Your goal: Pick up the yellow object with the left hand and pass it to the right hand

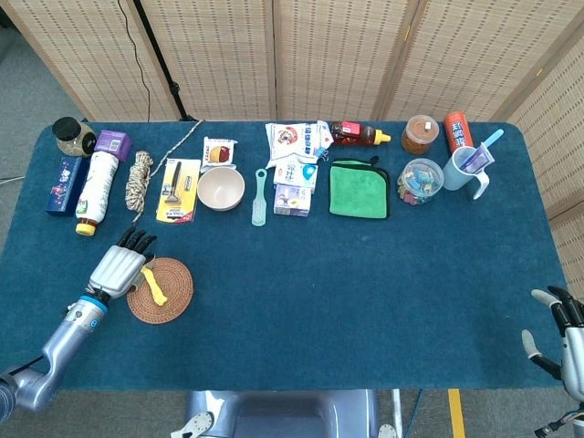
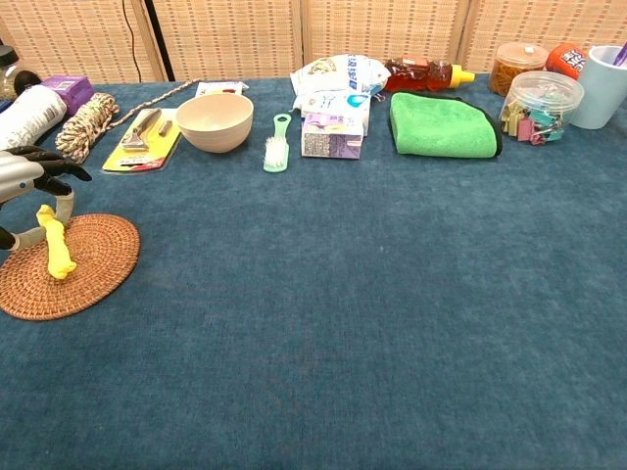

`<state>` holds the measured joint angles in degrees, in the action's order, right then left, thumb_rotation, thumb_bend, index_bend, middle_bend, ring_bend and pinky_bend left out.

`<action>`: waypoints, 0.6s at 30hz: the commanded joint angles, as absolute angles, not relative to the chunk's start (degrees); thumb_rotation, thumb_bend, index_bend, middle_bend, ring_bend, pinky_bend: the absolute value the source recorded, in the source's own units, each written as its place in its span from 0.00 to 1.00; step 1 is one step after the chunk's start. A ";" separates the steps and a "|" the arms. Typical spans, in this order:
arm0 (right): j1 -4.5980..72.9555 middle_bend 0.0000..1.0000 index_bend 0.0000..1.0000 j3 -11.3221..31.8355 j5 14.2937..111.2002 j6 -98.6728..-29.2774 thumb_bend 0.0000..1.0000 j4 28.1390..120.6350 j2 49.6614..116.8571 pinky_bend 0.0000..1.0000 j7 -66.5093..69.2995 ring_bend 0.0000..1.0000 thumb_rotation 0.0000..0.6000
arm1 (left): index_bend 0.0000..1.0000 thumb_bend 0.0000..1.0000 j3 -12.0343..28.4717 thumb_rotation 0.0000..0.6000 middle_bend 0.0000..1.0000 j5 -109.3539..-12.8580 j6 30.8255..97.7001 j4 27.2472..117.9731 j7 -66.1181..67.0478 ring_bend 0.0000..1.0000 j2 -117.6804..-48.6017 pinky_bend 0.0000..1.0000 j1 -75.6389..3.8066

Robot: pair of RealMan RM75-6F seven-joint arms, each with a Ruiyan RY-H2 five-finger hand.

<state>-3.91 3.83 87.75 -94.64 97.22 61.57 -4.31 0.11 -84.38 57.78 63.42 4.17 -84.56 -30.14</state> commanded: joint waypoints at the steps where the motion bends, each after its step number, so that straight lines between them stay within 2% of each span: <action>1: -3.81 0.21 0.27 3.82 87.94 -94.56 0.37 97.32 61.53 0.26 -4.23 0.27 1.00 | 0.61 0.53 0.56 1.00 0.16 -84.40 58.47 64.23 3.87 0.08 -83.82 0.03 -30.23; 18: -0.01 0.21 0.28 4.22 90.03 -89.79 0.37 100.57 59.58 0.28 -1.80 0.28 1.00 | 0.66 0.56 4.11 1.00 0.23 -84.73 64.71 74.93 4.69 0.14 -75.81 0.03 -30.15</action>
